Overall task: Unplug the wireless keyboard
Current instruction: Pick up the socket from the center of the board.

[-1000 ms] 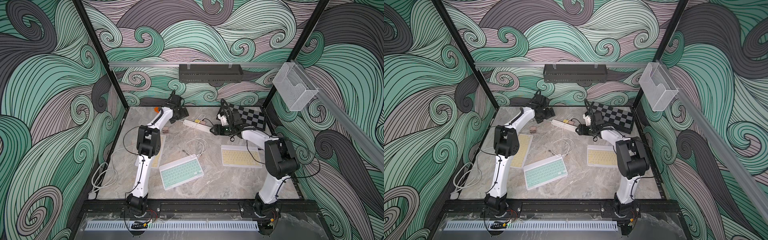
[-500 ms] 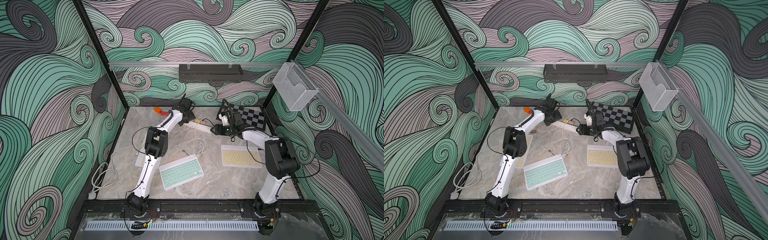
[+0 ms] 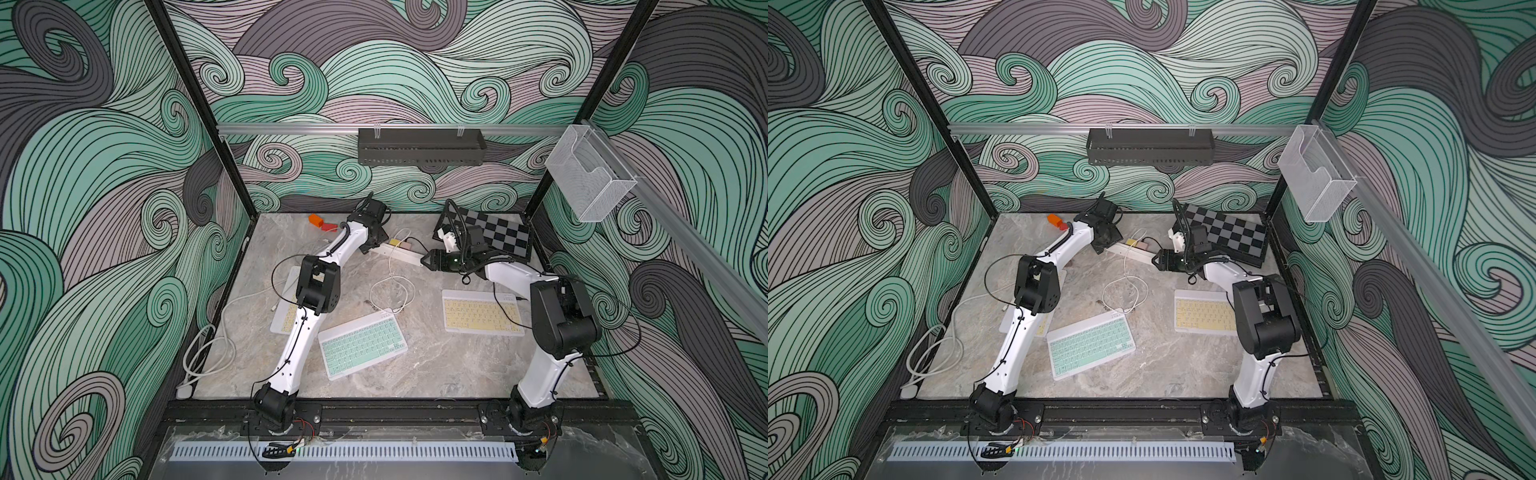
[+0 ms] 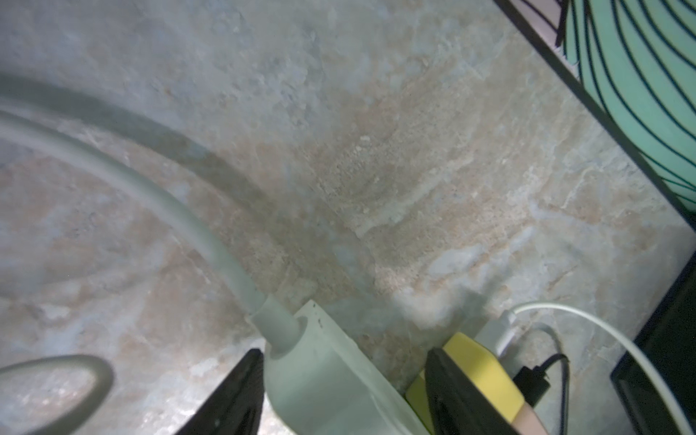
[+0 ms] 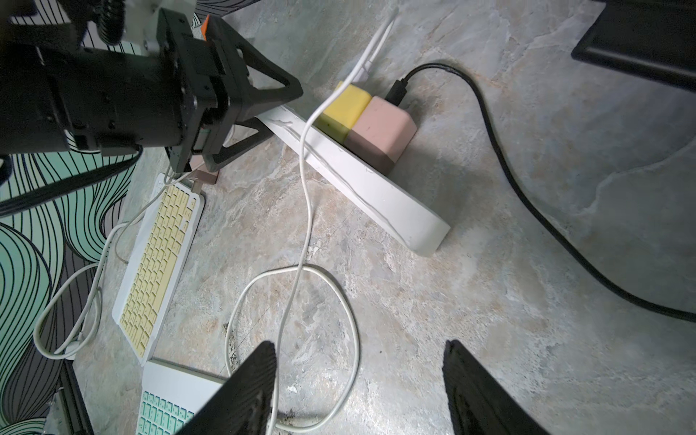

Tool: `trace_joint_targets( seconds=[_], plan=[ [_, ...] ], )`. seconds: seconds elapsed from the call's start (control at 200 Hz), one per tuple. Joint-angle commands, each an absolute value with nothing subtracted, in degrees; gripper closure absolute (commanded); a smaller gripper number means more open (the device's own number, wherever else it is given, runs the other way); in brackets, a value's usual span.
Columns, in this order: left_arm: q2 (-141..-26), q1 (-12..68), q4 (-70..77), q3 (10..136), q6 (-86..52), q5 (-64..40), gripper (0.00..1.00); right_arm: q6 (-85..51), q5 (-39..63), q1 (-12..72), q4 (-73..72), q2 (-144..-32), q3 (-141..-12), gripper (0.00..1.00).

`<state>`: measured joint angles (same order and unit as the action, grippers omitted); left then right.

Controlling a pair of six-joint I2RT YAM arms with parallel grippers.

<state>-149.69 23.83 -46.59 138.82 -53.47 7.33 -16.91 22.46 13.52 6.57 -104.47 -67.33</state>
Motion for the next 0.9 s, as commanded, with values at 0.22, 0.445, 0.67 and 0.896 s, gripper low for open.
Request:
trace_joint_targets(
  seconds=[0.22, 0.445, 0.67, 0.896],
  plan=[
    [-143.9, 24.3, -42.5, 128.6, -54.1, 7.2, 0.56, -17.0, 23.0, 13.2, 5.0, -101.6, -65.7, 0.29],
    [-137.4, 23.6, -34.4, 117.9, -57.1, 2.6, 0.64, -19.6, 27.1, 13.5, 2.6, -101.1, -64.0, 0.3],
    [-127.4, 23.6, -20.2, 104.8, -59.5, 0.7, 0.8, -19.9, 31.8, 14.6, -2.0, -100.8, -63.2, 0.3],
    [-120.0, 23.6, -11.4, 97.2, -57.7, -1.3, 0.92, -16.0, 33.7, 15.2, -1.2, -98.7, -65.7, 0.3]
  ],
)
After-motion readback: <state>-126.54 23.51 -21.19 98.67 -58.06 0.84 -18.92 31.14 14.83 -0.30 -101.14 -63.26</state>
